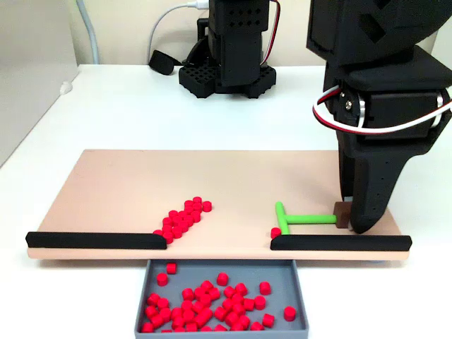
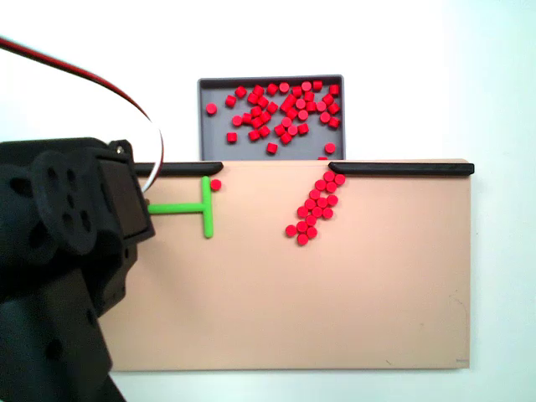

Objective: Push granules from left to the grey container

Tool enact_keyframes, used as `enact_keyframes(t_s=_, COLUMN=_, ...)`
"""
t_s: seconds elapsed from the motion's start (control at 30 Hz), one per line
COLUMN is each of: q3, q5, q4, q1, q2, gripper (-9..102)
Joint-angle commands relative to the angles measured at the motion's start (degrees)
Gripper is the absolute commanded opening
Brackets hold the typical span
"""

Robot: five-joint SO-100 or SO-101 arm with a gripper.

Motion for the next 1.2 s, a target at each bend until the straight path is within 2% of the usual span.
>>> enact_keyframes(t_s=0.0, q3=-1.0, q5=-0.9, q4=0.1, q1=0.8, q2=0.4, gripper=0)
enact_keyframes(t_s=1.17, q3=-0.1, q5=-14.0, q4=0.5, q1=3.6, q2=0.8, gripper=0)
